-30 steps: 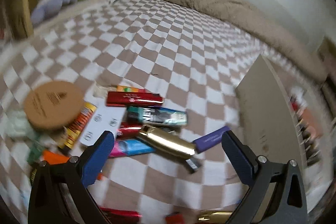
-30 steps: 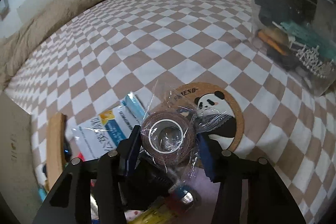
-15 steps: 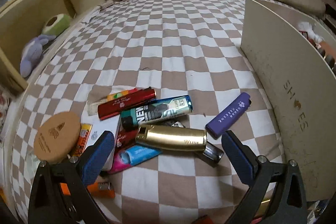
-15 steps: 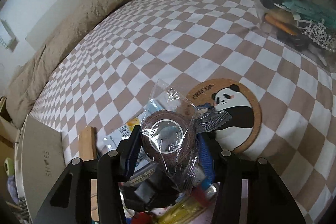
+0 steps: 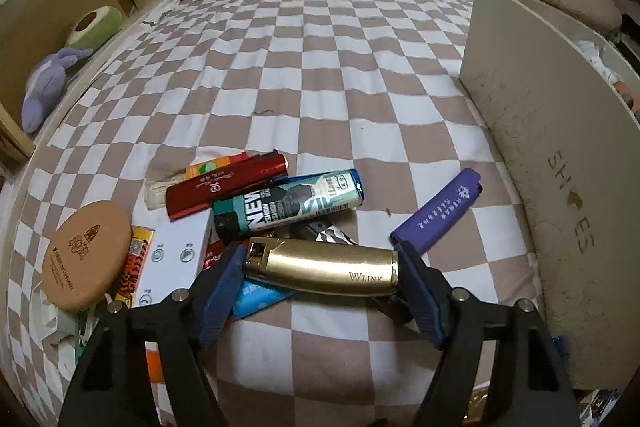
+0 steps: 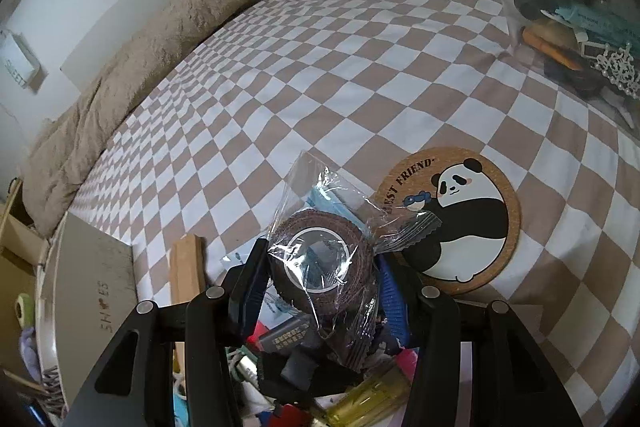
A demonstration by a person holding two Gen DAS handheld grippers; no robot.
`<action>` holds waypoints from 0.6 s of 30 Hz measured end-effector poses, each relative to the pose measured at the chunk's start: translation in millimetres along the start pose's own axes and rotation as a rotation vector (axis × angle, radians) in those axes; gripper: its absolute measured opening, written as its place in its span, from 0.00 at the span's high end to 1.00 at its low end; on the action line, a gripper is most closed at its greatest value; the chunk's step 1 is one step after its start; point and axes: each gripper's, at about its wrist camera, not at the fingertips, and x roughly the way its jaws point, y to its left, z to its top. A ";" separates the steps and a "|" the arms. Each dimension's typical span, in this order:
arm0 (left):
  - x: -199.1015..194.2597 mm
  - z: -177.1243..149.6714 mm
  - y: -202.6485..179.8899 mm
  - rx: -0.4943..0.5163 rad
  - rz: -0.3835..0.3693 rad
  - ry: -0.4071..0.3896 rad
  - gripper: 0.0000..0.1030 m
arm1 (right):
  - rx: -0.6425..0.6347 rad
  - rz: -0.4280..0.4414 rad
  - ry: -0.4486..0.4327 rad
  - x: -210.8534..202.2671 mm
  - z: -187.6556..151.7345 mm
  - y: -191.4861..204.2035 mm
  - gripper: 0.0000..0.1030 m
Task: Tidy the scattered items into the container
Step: 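Grasp the bagged brown tape roll with the right tool while the left tool grasps the gold lighter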
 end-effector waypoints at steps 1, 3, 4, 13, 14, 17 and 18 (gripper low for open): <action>-2.9 0.2 1.6 -0.010 0.002 -0.012 0.27 | 0.001 0.007 -0.003 -1.4 0.2 1.1 0.49; -7.5 0.8 2.1 -0.025 0.011 -0.032 0.27 | 0.000 0.016 -0.010 -3.4 0.3 3.2 0.49; -10.0 0.1 1.2 -0.029 0.018 -0.042 0.27 | 0.000 0.023 -0.014 -5.1 0.0 4.2 0.49; -33.4 -5.7 -1.1 -0.067 0.031 -0.113 0.26 | -0.042 0.073 -0.082 -25.2 -0.5 15.7 0.49; -35.8 -5.4 -2.4 -0.067 0.033 -0.122 0.26 | -0.050 0.080 -0.095 -28.6 -0.1 18.5 0.49; -46.6 -4.1 -5.5 -0.077 0.031 -0.158 0.26 | -0.065 0.108 -0.122 -37.9 -1.2 24.6 0.49; -51.1 -3.5 -6.3 -0.083 0.030 -0.173 0.26 | -0.070 0.116 -0.128 -40.1 -1.6 26.8 0.49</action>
